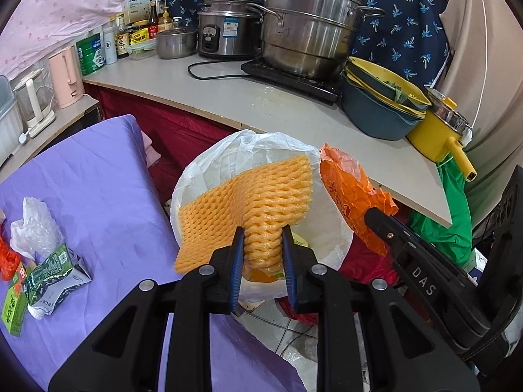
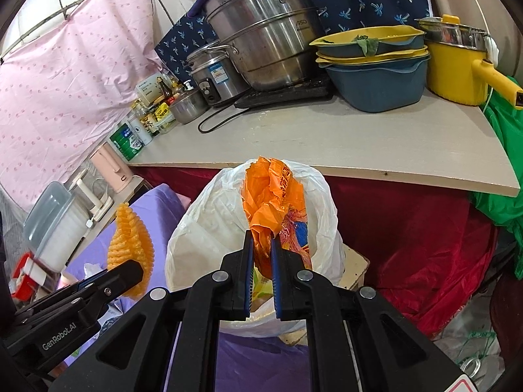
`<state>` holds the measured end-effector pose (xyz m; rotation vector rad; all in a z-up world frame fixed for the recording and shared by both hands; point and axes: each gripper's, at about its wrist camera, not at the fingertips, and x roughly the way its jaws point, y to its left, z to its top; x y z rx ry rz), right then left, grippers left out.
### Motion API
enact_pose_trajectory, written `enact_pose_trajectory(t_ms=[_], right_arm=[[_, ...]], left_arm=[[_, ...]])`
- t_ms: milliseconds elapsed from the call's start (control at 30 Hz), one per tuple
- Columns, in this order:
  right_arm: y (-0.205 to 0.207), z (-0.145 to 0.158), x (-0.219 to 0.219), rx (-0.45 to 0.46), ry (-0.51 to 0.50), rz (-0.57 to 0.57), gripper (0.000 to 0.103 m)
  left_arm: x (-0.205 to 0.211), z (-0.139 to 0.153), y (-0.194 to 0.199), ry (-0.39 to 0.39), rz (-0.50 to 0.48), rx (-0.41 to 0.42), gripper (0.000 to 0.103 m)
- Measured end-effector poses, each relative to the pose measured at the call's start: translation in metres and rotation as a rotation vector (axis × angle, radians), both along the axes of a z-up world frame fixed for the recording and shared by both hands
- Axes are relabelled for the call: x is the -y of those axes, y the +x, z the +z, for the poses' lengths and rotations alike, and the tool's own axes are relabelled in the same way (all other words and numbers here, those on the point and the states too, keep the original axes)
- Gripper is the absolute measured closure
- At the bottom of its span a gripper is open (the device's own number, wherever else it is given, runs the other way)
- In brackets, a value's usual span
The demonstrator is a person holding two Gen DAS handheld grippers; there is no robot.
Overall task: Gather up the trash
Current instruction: 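Carry the foam net and orange bag over the trash bin, then open both tools to drop the foam net and orange bag into the bin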
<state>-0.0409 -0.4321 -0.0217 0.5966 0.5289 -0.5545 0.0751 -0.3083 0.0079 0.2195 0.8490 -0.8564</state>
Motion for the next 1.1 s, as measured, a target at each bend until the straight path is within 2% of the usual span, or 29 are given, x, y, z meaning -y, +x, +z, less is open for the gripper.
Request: enact_pose_trajectory(t_ms=[100, 233, 267, 333, 467, 633, 1100], right_arm=[[0.003, -0.002, 0.001, -0.005, 0.001, 0.002, 0.094], [0.008, -0.003, 0.003, -0.012, 0.000, 0.005, 0.092], [0.010, -0.003, 0.004, -0.012, 0.000, 0.008, 0.088], [0.012, -0.003, 0.002, -0.011, -0.004, 0.008, 0.086], [0.018, 0.001, -0.001, -0.006, -0.018, 0.020, 0.071], [0.022, 0.008, -0.007, 0.002, -0.031, 0.031, 0.070], [0.023, 0.031, -0.034, 0.025, -0.069, 0.066, 0.069]], left_arm=[[0.003, -0.004, 0.004, 0.001, -0.001, -0.010, 0.080], [0.004, -0.009, 0.010, -0.010, 0.007, -0.019, 0.073], [0.004, -0.010, 0.012, -0.017, 0.008, -0.024, 0.071], [0.004, -0.011, 0.016, -0.021, 0.021, -0.035, 0.064], [-0.003, -0.011, 0.023, -0.038, 0.047, -0.037, 0.053], [-0.013, -0.007, 0.027, -0.050, 0.063, -0.028, 0.050], [-0.056, 0.015, 0.039, -0.090, 0.151, -0.009, 0.049]])
